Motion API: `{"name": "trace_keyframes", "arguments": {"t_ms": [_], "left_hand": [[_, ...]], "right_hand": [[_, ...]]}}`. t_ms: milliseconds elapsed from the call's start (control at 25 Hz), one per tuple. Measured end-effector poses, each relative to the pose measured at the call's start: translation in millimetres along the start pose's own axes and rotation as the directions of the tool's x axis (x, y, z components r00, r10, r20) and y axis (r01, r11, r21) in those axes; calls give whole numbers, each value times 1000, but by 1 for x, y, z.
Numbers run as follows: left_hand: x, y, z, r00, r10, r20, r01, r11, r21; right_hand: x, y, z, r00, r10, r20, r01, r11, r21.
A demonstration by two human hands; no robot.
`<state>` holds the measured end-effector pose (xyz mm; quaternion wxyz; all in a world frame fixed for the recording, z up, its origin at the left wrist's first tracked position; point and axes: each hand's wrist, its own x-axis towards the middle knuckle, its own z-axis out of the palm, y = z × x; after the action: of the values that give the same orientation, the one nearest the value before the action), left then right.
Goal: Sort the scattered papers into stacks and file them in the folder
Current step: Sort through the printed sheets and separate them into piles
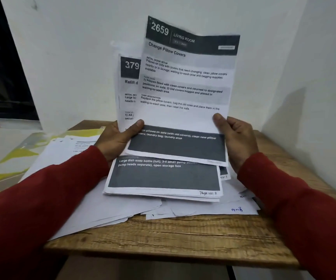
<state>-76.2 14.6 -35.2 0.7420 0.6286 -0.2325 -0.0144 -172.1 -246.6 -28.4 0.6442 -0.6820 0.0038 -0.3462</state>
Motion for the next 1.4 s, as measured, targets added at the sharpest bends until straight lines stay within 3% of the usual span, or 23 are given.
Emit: {"name": "trace_keyframes", "arguments": {"t_ms": [120, 280, 480, 680, 960, 1200, 1400], "left_hand": [[0, -1, 0, 1000, 31, 0, -31, 999, 18], [1, -1, -5, 999, 34, -22, -35, 999, -22], [1, 1, -5, 998, 66, -22, -67, 997, -45], [-1, 3, -2, 996, 83, 14, -82, 994, -73], [2, -1, -5, 998, 69, -5, -69, 993, -91], [4, -1, -6, 999, 48, -18, -49, 993, -110], [4, -3, -9, 999, 13, -30, -16, 996, -93]], "right_hand": [[23, 0, -28, 973, -76, -218, 64, 996, -59], [50, 7, -92, 846, -97, -524, 47, 993, -109], [63, 20, -119, 817, -88, -570, 11, 991, -136], [54, 11, -105, 847, -120, -517, 46, 987, -154], [40, -3, -80, 903, -33, -428, 28, 999, -19], [15, -4, -37, 998, 34, -56, -31, 998, 52], [-3, -3, -4, 971, 137, 194, -180, 957, 228]]}}
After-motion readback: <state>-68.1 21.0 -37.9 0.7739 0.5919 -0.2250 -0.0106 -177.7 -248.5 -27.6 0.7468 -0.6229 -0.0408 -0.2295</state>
